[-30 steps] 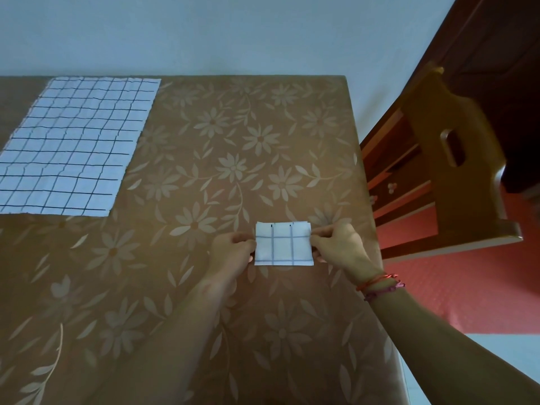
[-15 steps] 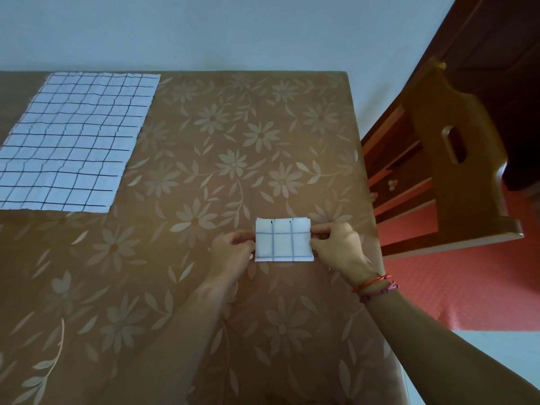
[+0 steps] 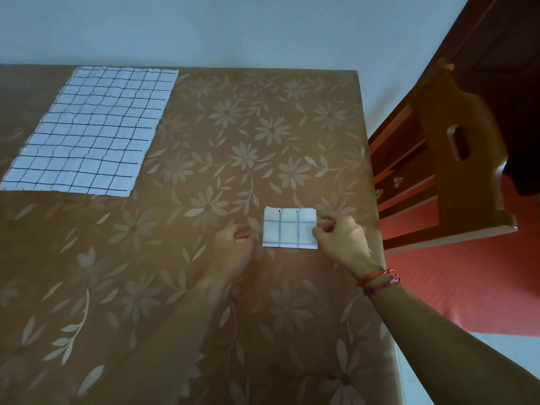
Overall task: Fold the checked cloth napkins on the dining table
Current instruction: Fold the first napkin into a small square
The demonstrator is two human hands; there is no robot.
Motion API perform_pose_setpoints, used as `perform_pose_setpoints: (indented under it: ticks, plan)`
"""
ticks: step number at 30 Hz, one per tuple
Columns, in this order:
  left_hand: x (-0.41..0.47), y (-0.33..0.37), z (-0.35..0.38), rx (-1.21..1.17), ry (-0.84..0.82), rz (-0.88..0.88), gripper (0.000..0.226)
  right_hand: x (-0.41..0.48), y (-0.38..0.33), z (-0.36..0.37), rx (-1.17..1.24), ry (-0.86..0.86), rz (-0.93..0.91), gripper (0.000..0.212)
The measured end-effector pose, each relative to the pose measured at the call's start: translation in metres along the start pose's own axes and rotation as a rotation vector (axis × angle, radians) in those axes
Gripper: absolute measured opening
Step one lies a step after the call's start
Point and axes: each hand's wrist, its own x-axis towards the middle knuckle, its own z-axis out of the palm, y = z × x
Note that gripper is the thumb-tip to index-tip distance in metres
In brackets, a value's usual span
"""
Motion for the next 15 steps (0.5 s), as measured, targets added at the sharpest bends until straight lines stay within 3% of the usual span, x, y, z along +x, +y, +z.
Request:
perform_pose_setpoints:
  ticks: [1, 4, 7, 11, 15]
  plan:
    - [-0.005, -0.003, -0.006, 0.032, 0.007, 0.021, 0.018, -0.004, -0.003, -0.001, -0.017, -0.006, -0.015, 0.038]
    - [-0.027, -0.007, -0.024, 0.199, 0.047, 0.15, 0.056, -0.017, -0.012, 0.0, -0.067, -0.04, -0.072, 0.047]
    - [-0.055, -0.003, -0.044, 0.247, 0.084, 0.308, 0.041, -0.036, -0.025, 0.003, -0.102, -0.105, -0.144, 0.055]
    - [-0.087, -0.003, -0.079, 0.403, 0.054, 0.363, 0.076, -0.066, -0.054, 0.005, -0.176, -0.158, -0.286, 0.059]
    - [-0.126, 0.007, -0.112, 0.751, 0.204, 0.391, 0.081, -0.099, -0.084, 0.012, -0.246, -0.201, -0.429, 0.065]
